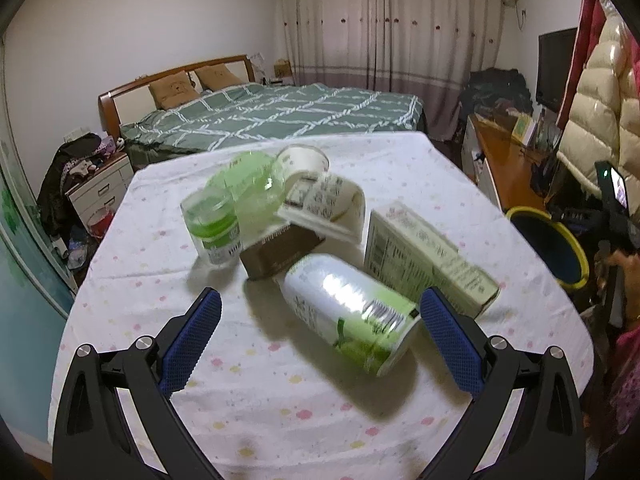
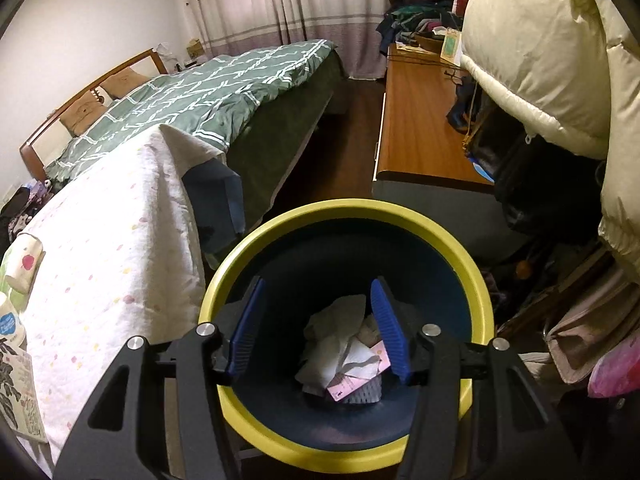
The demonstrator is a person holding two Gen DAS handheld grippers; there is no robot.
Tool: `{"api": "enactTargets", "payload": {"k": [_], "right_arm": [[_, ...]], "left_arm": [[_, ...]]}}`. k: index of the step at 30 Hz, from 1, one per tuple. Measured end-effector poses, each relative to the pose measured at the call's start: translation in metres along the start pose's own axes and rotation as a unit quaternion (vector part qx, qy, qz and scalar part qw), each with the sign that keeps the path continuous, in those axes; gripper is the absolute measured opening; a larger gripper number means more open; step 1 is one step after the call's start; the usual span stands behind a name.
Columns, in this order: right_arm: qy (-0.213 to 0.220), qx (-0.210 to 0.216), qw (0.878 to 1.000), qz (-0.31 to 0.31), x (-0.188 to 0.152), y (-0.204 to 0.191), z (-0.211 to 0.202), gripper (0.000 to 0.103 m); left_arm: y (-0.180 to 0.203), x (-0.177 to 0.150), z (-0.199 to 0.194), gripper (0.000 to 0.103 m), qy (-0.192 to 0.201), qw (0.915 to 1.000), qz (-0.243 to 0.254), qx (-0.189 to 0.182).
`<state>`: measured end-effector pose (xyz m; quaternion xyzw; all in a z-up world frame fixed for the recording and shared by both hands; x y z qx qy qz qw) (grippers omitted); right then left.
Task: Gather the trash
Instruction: 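Carry the tissue over the yellow-rimmed bin and open the right gripper, then grasp the green-labelled white bottle with the left gripper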
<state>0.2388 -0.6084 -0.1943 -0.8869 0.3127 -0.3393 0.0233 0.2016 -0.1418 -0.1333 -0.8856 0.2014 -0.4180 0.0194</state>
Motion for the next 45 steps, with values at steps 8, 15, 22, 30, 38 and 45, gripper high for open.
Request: {"api": "enactTargets", "payload": {"k": [8, 15, 22, 30, 38, 45], "right_arm": [[-0.003, 0.006, 1.0, -0.004, -0.004, -0.008, 0.0, 0.052], [-0.009, 0.009, 1.0, -0.008, -0.009, -0.014, 0.003, 0.052], [-0.013, 0.011, 1.0, -0.008, -0.01, -0.013, 0.005, 0.052], [-0.015, 0.014, 1.0, -0.01, -0.013, -0.017, 0.007, 0.052], [-0.017, 0.022, 0.999, -0.021, -0.019, -0.032, 0.006, 0.052], [-0.021, 0.023, 0.999, -0.02, -0.022, -0.033, 0.008, 0.052]], "left_arm": [[0.016, -0.013, 0.026, 0.098, -0.024, 0.9994, 0.003, -0.025], [0.029, -0.015, 0.048, 0.098, -0.04, 0.9985, 0.004, -0.036], [0.011, -0.023, 0.047, 0.098, -0.045, 0.9985, -0.011, -0.026], [-0.031, -0.054, 0.028, 0.098, -0.066, 0.9975, -0.022, 0.014], [-0.026, -0.061, 0.037, 0.098, -0.061, 0.996, -0.058, -0.03], [-0.021, -0.055, 0.044, 0.087, -0.054, 0.997, -0.055, -0.005]]}}
Point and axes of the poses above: each gripper's, at about its wrist camera, not at the fingertips, and z roughly the way its jaws point, y to its right, x to its top, the point moved 10 cm from there along z, roughly the way its jaws point, and after that the axes turned 13 degrees about z, right-handed, at the moved point
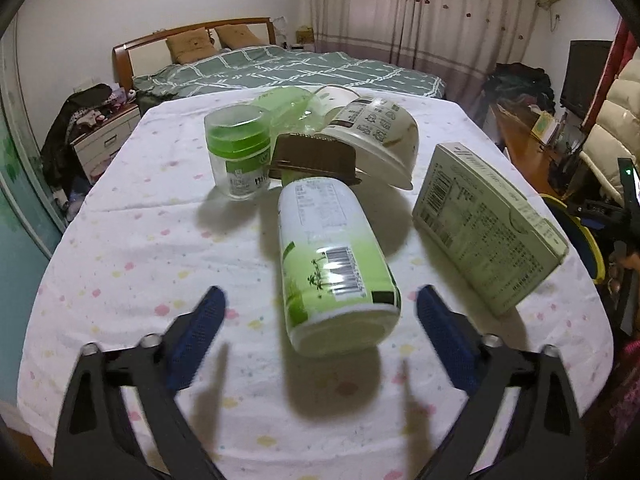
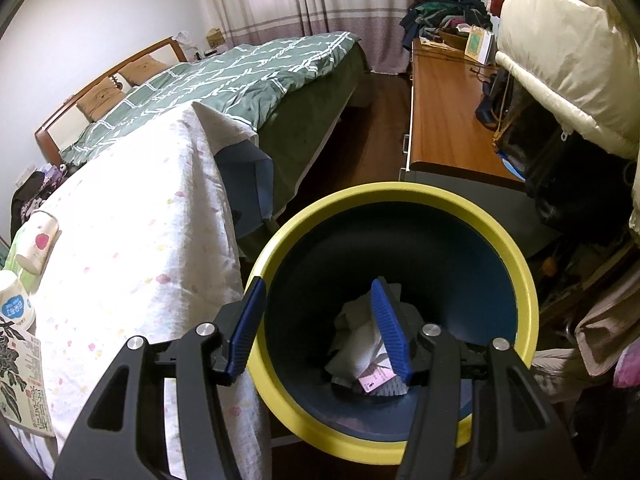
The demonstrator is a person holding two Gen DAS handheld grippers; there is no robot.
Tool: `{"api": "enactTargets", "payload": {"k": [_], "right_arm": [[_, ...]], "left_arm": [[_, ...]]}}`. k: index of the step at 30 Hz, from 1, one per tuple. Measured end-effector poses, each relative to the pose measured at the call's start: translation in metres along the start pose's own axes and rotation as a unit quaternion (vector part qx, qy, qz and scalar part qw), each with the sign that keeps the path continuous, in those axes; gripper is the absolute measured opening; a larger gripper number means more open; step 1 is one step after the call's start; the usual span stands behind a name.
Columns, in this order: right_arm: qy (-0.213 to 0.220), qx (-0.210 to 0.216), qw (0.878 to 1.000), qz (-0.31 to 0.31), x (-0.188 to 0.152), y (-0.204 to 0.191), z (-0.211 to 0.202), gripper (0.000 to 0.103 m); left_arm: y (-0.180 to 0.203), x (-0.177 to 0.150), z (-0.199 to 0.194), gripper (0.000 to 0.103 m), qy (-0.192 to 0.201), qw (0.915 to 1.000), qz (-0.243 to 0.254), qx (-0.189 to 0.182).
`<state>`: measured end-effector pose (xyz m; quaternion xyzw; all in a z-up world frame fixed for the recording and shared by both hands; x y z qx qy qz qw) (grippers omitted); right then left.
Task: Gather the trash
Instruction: 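Grasp the green-labelled white bottle with the left gripper, then carry the white bottle over the bin and open the left gripper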
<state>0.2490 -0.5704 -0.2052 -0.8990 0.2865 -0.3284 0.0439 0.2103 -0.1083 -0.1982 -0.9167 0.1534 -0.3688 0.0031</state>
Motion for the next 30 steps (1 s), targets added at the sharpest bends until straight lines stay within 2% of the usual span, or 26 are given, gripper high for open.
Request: {"api": "enactTargets", "payload": {"k": [6, 10, 17, 26, 30], "right_arm": [[-0.001, 0.004, 1.0, 0.003, -0.002, 0.0, 0.001, 0.052], [-0.001, 0.006, 1.0, 0.002, -0.003, 0.0, 0.0, 0.052], [0.001, 0.007, 1.0, 0.002, -0.004, -0.001, -0.002, 0.052], [0.003, 0.011, 1.0, 0.002, -0.003, -0.004, -0.006, 0.052], [0.004, 0.013, 1.0, 0.0, -0.002, -0.007, -0.008, 0.052]], "left_arm": [[0.003, -0.004, 0.013, 0.069, -0.016, 0.9999, 0.004, -0.004], [0.002, 0.002, 0.01, 0.054, 0.005, 0.9999, 0.012, 0.009], [-0.008, 0.016, -0.008, 0.052, 0.039, 0.997, 0.051, 0.043], [-0.026, 0.052, -0.055, 0.052, 0.107, 0.9904, 0.067, 0.057], [-0.033, 0.067, -0.064, 0.052, 0.125, 0.9877, 0.07, 0.064]]}}
Point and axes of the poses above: each gripper's, at about its wrist camera, not at the fingertips, and z roughly the way its jaws point, y to its right, x to its top, the point moved 10 cm from there along z, roughly the way its jaws point, and after that the axes turned 13 degrees about z, right-handed, at the moved point
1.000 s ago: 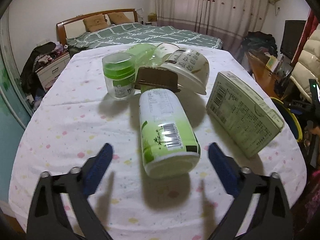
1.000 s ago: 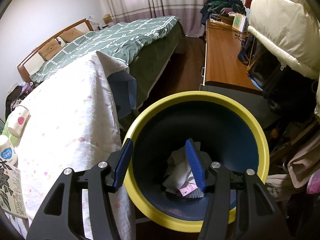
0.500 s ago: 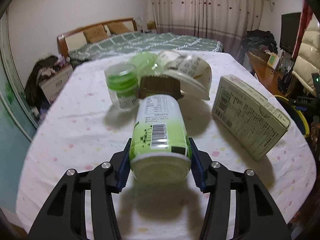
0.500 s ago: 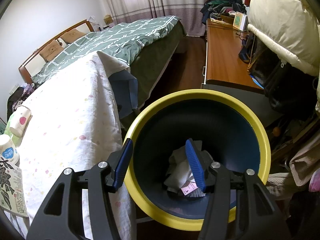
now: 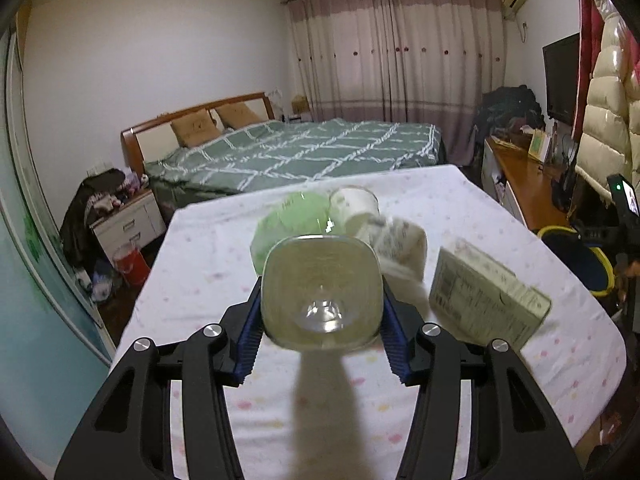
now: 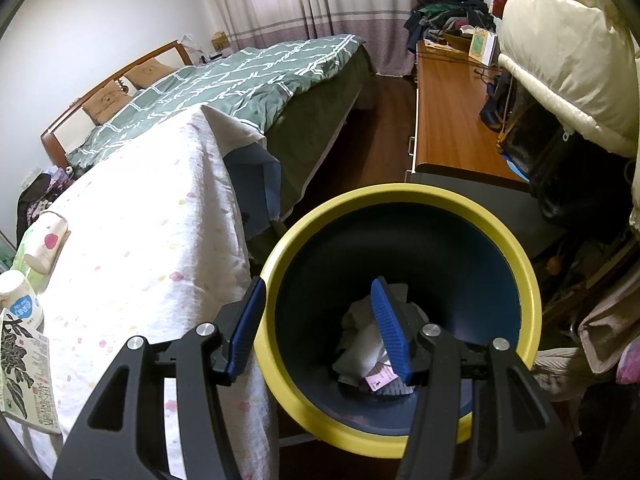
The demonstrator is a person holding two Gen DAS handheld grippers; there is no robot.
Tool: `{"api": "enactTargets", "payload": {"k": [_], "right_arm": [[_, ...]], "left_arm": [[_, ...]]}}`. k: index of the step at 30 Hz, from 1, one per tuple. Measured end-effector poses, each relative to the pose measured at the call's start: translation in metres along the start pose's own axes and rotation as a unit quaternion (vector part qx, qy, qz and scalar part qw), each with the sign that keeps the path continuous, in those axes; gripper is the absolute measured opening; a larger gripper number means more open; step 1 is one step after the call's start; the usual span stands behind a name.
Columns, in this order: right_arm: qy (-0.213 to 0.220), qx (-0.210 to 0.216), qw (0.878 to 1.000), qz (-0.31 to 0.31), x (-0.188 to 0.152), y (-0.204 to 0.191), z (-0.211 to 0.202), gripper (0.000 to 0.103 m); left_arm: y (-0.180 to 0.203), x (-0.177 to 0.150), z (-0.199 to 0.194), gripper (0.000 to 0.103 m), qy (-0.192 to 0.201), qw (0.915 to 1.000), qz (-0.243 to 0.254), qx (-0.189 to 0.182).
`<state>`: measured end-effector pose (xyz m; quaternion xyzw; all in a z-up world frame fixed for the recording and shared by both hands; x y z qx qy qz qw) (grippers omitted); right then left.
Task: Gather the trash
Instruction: 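Carry the white bottle over the bin and open the left gripper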
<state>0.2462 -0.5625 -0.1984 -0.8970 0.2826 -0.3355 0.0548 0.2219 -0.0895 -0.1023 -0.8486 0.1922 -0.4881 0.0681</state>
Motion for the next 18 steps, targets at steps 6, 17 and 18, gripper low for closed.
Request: {"api": "enactTargets", "payload": {"k": [6, 17, 18], "right_arm": [[0.0, 0.001, 1.0, -0.001, -0.001, -0.002, -0.001, 0.052], [0.004, 0.005, 1.0, 0.007, -0.001, 0.004, -0.006, 0.052], [0.005, 0.007, 1.0, 0.008, -0.001, 0.005, -0.007, 0.052]], "left_arm": [[-0.01, 0.014, 0.01, 0.052, 0.006, 0.9998, -0.017, 0.004], [-0.016, 0.03, 0.022, 0.052, 0.006, 0.9996, -0.026, 0.012], [-0.016, 0.031, 0.02, 0.052, 0.007, 0.9996, -0.025, 0.01]]}}
Point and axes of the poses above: each gripper's, at about its wrist camera, not at the fingertips, and z roughly the way its jaws point, y to its right, x to its top, the point moved 10 cm from there along z, roughly the way its jaws point, and after that the axes turned 13 degrees about z, right-handed, at the moved point
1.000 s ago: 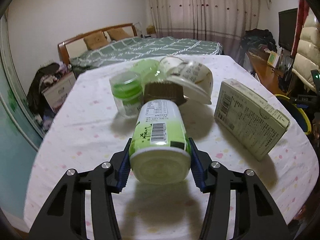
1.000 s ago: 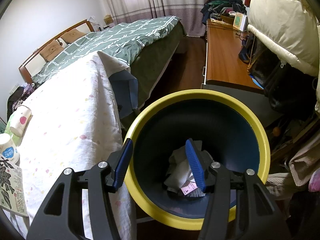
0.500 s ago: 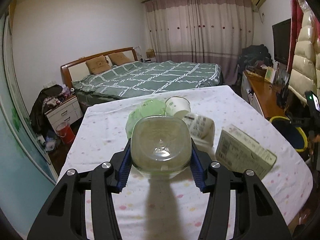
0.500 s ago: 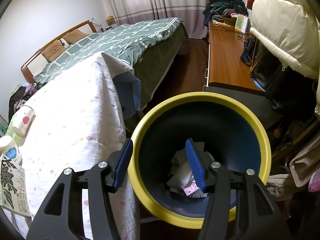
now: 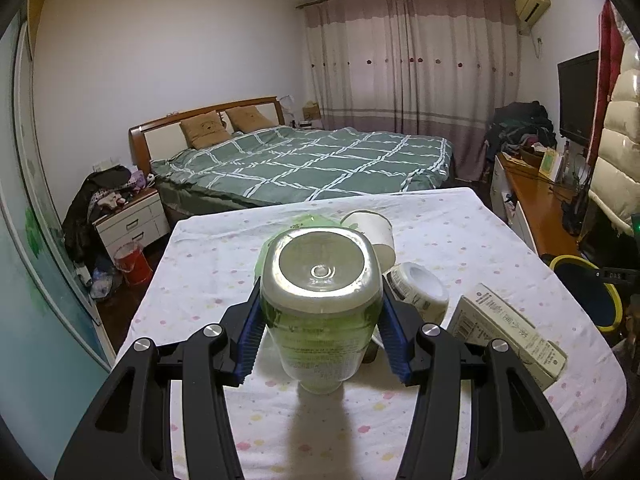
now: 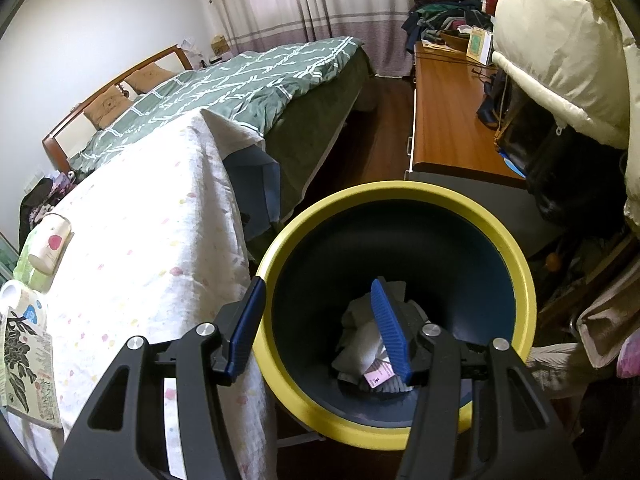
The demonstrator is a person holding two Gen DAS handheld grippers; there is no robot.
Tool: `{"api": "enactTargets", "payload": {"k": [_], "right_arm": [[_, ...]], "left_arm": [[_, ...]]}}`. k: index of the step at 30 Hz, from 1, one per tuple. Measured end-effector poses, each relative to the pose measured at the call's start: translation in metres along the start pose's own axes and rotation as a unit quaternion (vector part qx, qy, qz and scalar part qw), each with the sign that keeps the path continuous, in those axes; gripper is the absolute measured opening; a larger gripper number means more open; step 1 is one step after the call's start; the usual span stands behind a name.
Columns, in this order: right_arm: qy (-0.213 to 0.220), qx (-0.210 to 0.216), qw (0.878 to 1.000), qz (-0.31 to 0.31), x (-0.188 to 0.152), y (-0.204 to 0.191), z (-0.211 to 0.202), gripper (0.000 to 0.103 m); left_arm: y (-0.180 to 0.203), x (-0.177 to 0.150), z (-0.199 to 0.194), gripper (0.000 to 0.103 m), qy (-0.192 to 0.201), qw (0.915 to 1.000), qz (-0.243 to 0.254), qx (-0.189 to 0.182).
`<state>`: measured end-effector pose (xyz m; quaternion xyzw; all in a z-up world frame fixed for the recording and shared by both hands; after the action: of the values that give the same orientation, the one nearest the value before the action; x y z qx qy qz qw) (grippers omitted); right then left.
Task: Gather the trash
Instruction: 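Carry the white bottle over the bin and open the left gripper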
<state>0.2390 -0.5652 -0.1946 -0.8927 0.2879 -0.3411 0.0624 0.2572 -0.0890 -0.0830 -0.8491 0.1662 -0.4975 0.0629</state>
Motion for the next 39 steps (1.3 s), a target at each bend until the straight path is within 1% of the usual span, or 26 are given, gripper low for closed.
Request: {"api": "enactTargets", "payload": {"k": [5, 9, 12, 19, 22, 25, 27, 31, 35, 37, 39], "right_arm": [[0.001, 0.007, 1.0, 0.001, -0.002, 0.001, -0.004, 0.052], [0.001, 0.011, 1.0, -0.001, -0.005, 0.002, -0.01, 0.052], [0.005, 0.016, 1.0, 0.0, -0.008, 0.004, -0.019, 0.052], [0.017, 0.028, 0.999, 0.012, -0.015, 0.017, -0.044, 0.052], [0.024, 0.028, 0.999, 0.016, -0.019, 0.027, -0.056, 0.052], [0.03, 0.027, 0.999, 0.023, -0.024, 0.041, -0.068, 0.052], [0.036, 0.024, 0.999, 0.032, -0.029, 0.052, -0.077, 0.052], [0.052, 0.006, 0.998, 0.046, -0.034, 0.078, -0.093, 0.052], [0.068, -0.012, 0.995, 0.067, -0.037, 0.108, -0.108, 0.052], [0.074, -0.024, 0.994, 0.076, -0.039, 0.123, -0.114, 0.052], [0.074, -0.027, 0.993, 0.083, -0.041, 0.134, -0.116, 0.052]], "left_arm": [[0.003, 0.003, -0.013, 0.052, 0.0, 0.9998, -0.007, -0.02], [0.012, 0.008, -0.029, 0.052, 0.005, 0.9994, -0.002, -0.034], [0.022, 0.015, -0.043, 0.052, 0.012, 0.9985, 0.002, -0.053], [0.05, 0.045, -0.074, 0.052, 0.047, 0.994, 0.02, -0.096], [0.067, 0.065, -0.089, 0.052, 0.065, 0.9904, 0.036, -0.116], [0.086, 0.09, -0.099, 0.052, 0.085, 0.9843, 0.048, -0.146], [0.109, 0.11, -0.104, 0.052, 0.099, 0.977, 0.053, -0.181], [0.152, 0.136, -0.102, 0.052, 0.107, 0.965, 0.063, -0.231], [0.218, 0.159, -0.086, 0.052, 0.104, 0.9506, 0.075, -0.283], [0.259, 0.166, -0.073, 0.052, 0.09, 0.9429, 0.073, -0.312], [0.289, 0.168, -0.059, 0.052, 0.078, 0.9358, 0.075, -0.335]]}}
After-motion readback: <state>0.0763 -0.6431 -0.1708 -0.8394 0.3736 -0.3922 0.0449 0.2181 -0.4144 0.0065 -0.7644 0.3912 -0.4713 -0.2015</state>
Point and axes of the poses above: each gripper's, at about its wrist camera, not at the fingertips, and z roughly the way its jaws point, y to its right, x to its top, the point moved 10 cm from there along z, roughly the way its jaws point, and after that the axes turned 13 degrees about z, right-handed, at the moved point
